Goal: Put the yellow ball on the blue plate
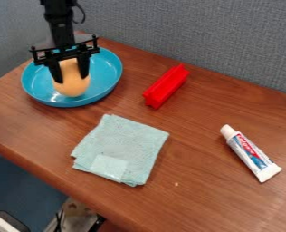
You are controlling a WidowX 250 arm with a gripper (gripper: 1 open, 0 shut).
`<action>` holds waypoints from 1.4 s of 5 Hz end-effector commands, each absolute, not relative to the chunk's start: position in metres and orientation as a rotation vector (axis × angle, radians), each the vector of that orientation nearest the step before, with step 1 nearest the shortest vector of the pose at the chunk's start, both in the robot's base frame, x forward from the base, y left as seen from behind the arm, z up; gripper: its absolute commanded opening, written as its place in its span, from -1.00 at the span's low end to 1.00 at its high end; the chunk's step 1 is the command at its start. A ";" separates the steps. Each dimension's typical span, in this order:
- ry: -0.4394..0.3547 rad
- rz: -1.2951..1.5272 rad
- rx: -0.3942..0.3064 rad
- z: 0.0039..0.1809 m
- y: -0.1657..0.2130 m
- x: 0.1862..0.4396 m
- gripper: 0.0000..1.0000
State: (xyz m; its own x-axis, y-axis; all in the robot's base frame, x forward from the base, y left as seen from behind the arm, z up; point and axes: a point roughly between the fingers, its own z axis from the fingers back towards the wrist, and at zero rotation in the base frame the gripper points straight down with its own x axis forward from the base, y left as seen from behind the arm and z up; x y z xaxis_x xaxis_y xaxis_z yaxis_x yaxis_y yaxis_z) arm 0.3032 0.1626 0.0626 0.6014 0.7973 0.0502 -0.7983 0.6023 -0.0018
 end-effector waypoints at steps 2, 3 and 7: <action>-0.101 0.942 0.026 0.075 0.172 0.310 -1.00; -0.101 0.940 0.026 0.074 0.172 0.311 -1.00; -0.104 0.929 0.025 0.071 0.173 0.315 -1.00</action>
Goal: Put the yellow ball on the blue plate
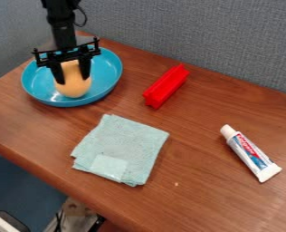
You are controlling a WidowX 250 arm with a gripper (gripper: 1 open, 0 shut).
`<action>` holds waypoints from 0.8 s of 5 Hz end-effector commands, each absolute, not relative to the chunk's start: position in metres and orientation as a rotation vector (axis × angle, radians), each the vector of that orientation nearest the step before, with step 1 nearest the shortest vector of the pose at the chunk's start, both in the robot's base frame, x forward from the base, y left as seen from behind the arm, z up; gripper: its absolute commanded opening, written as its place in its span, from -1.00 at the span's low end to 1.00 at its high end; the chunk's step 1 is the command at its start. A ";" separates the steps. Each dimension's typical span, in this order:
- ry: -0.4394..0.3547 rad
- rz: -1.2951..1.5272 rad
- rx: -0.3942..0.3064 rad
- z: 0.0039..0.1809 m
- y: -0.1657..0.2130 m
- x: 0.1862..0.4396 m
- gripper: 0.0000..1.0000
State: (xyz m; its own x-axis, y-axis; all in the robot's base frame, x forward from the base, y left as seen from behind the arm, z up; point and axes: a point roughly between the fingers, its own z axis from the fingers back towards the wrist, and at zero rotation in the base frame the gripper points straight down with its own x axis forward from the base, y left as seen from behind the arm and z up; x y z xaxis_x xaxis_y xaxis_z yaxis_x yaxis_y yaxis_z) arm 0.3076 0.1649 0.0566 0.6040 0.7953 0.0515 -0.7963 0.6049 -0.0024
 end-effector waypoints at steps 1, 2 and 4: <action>-0.105 0.926 0.023 0.071 0.174 0.315 -1.00; -0.106 0.923 0.021 0.071 0.174 0.316 -1.00; -0.106 0.916 0.022 0.075 0.174 0.317 1.00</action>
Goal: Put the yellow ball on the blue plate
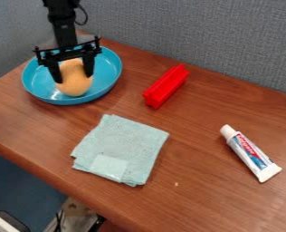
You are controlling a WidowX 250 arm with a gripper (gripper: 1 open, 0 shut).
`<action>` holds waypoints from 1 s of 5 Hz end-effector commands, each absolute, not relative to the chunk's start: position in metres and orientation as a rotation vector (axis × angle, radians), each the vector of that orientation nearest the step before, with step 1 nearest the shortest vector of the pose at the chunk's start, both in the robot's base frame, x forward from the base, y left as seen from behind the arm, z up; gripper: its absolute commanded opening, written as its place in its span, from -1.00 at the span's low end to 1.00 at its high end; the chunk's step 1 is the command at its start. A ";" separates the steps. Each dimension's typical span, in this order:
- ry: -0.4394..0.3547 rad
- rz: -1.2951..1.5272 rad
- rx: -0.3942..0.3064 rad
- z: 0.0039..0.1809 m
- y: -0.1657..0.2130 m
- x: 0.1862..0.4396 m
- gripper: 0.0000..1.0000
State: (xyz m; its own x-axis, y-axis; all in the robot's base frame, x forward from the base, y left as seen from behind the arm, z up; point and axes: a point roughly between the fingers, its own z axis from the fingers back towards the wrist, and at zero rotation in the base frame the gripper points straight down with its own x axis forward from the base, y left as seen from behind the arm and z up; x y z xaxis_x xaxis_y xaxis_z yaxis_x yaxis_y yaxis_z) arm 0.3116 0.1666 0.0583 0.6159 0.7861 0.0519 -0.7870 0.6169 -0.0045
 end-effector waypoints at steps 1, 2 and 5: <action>-0.105 0.912 0.020 0.079 0.173 0.317 -1.00; -0.103 0.906 0.019 0.083 0.172 0.317 -1.00; -0.098 0.890 0.016 0.095 0.168 0.316 1.00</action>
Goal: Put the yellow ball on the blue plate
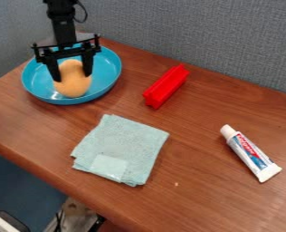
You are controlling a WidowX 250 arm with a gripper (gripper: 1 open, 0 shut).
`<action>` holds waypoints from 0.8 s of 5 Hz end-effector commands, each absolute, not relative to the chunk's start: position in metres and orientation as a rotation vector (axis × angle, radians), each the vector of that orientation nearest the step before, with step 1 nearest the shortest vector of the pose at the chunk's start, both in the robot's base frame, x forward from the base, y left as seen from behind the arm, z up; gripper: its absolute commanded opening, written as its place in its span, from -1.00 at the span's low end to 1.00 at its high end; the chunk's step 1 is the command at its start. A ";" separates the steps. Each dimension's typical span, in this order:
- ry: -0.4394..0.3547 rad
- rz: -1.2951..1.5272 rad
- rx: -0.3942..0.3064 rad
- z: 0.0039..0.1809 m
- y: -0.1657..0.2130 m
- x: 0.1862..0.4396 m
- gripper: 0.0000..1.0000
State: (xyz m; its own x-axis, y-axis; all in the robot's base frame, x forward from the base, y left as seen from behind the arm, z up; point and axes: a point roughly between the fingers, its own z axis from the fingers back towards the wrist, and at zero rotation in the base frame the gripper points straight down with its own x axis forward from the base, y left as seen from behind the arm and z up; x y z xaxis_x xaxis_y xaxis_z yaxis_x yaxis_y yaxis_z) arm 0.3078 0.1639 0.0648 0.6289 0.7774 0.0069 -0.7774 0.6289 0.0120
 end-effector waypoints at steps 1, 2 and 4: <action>-0.097 0.886 0.013 0.099 0.167 0.316 1.00; -0.095 0.891 0.005 0.104 0.167 0.317 1.00; -0.098 0.916 0.007 0.100 0.174 0.323 1.00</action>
State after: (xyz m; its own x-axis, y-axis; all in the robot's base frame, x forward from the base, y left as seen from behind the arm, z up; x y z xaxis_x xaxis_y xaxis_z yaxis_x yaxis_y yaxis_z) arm 0.3183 0.1675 0.0801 0.6146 0.7883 0.0291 -0.7884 0.6151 -0.0101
